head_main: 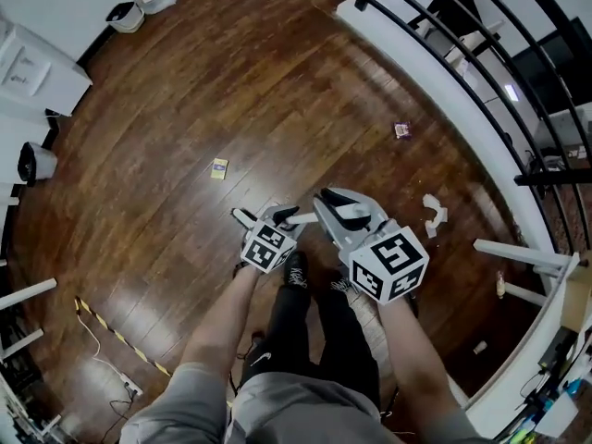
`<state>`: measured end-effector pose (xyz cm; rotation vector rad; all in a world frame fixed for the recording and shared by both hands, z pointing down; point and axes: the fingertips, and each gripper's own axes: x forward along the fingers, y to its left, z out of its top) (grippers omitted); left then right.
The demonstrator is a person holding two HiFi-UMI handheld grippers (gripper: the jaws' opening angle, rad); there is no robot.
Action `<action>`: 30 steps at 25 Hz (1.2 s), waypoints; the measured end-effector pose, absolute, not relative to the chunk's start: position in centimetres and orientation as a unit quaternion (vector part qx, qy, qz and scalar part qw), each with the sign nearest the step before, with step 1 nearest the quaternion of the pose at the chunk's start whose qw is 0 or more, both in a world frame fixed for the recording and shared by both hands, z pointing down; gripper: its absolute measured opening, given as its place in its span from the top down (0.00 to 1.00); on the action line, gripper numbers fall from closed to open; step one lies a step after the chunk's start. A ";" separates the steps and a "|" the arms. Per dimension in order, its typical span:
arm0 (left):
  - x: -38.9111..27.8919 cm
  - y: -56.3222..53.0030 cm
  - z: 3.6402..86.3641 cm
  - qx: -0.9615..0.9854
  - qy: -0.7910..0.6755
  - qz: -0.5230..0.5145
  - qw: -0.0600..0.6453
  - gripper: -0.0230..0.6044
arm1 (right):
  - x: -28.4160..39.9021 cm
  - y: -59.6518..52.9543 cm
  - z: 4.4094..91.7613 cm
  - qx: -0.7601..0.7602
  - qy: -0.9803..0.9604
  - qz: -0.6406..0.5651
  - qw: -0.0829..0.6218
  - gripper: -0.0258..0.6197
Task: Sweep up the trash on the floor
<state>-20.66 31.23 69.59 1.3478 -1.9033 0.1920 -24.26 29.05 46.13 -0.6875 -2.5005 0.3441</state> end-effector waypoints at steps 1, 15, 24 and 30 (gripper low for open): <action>-20.4 30.1 69.7 0.544 -0.739 0.079 0.388 0.77 | -24.0 27.8 46.3 -0.235 -0.926 0.126 0.266 0.87; -12.9 11.1 68.9 0.697 -0.619 0.120 0.343 0.77 | -16.0 9.0 45.8 -0.029 -0.954 0.127 0.270 0.87; -5.8 -0.2 68.0 0.766 -0.543 0.140 0.314 0.77 | -8.7 -1.6 44.7 0.080 -0.953 0.130 0.262 0.87; -3.1 -3.9 67.6 0.791 -0.510 0.153 0.303 0.77 | -5.8 -5.2 44.3 0.119 -0.948 0.139 0.261 0.87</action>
